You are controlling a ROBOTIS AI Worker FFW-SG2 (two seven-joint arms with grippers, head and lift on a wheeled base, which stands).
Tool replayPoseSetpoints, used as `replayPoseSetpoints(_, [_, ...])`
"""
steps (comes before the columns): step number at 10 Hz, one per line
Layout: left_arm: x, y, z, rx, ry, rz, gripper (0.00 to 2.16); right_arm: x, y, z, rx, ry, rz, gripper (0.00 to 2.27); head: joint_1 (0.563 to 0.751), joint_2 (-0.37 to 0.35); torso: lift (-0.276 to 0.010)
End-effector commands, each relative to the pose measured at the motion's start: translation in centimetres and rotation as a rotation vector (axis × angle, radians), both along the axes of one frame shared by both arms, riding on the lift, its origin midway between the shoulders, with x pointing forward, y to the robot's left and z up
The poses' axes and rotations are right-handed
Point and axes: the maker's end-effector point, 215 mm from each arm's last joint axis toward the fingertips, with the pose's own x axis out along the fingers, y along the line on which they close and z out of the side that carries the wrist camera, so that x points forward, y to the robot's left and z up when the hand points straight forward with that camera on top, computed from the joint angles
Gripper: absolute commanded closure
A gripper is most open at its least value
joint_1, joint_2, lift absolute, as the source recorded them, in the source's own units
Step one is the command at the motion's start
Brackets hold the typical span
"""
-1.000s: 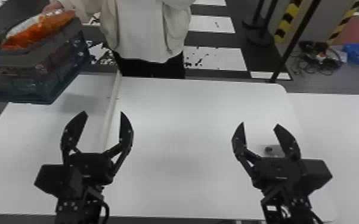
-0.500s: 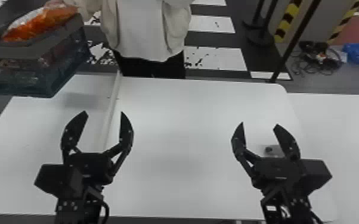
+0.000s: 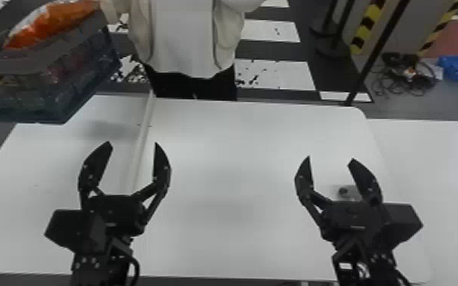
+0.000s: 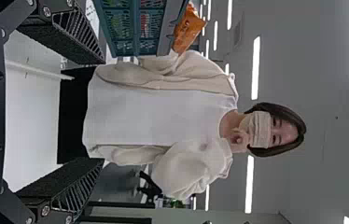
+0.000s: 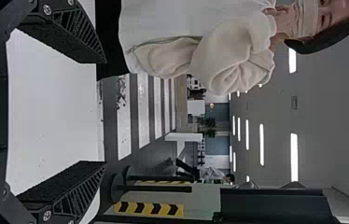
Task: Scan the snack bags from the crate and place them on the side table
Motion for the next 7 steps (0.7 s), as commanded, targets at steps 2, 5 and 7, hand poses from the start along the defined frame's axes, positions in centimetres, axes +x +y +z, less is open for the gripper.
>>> replayPoseSetpoints(2, [0.0,-0.02,0.01,0.002,0.0,0.0,0.15,-0.02,0.01,-0.07,0.0,0.001,0.0,0.11,0.695,-0.058,-0.05])
replayPoseSetpoints(5, [-0.05,-0.04,0.04,0.004,-0.001,-0.001,0.15,-0.02,0.01,-0.07,0.0,0.001,0.0,0.11,0.695,-0.059,-0.05])
replayPoseSetpoints(7, [-0.05,-0.06,0.04,0.006,-0.001,-0.001,0.15,-0.03,-0.04,-0.15,0.0,0.003,-0.002,0.11,0.695,-0.059,-0.05])
